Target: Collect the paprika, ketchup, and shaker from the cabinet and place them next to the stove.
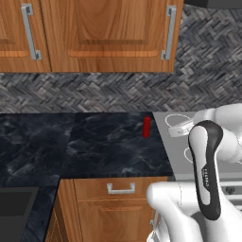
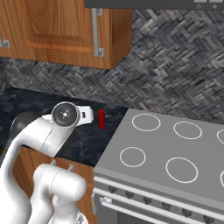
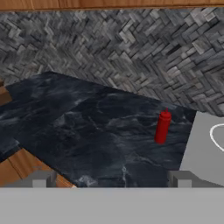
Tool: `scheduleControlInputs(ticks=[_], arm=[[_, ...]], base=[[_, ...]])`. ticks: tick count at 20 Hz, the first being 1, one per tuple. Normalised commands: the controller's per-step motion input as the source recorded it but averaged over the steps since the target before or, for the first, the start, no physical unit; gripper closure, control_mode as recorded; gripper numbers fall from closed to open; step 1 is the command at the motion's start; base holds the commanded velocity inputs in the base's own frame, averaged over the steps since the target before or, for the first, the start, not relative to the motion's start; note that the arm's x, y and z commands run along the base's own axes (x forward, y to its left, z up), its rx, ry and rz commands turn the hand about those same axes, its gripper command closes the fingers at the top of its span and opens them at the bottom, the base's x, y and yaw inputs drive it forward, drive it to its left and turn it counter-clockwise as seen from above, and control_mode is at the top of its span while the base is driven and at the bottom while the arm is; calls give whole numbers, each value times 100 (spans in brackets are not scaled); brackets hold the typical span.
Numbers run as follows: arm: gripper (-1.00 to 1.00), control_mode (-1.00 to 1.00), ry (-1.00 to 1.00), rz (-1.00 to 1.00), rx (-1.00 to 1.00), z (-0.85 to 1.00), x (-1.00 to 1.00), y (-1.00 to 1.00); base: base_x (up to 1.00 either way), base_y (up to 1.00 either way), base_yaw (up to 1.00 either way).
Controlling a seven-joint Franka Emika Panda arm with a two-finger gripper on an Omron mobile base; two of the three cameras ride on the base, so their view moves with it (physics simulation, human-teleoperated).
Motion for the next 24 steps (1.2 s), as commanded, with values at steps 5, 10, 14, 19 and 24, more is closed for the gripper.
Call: scheduleControlInputs(ticks=[5, 10, 14, 19, 24], arm=[[-100, -100, 17, -17, -6, 12, -67, 33], [-100, -100, 14, -19, -6, 2, -67, 24], [-100, -100, 7, -17, -5, 0, -65, 11], [-100, -100, 0, -12, -2, -17, -55, 0], [-100, -100, 0, -2, 0, -2, -10, 0]], base=[[0, 0, 0], [0, 0, 0], [0, 0, 0], [0, 0, 0], [0, 0, 0]])
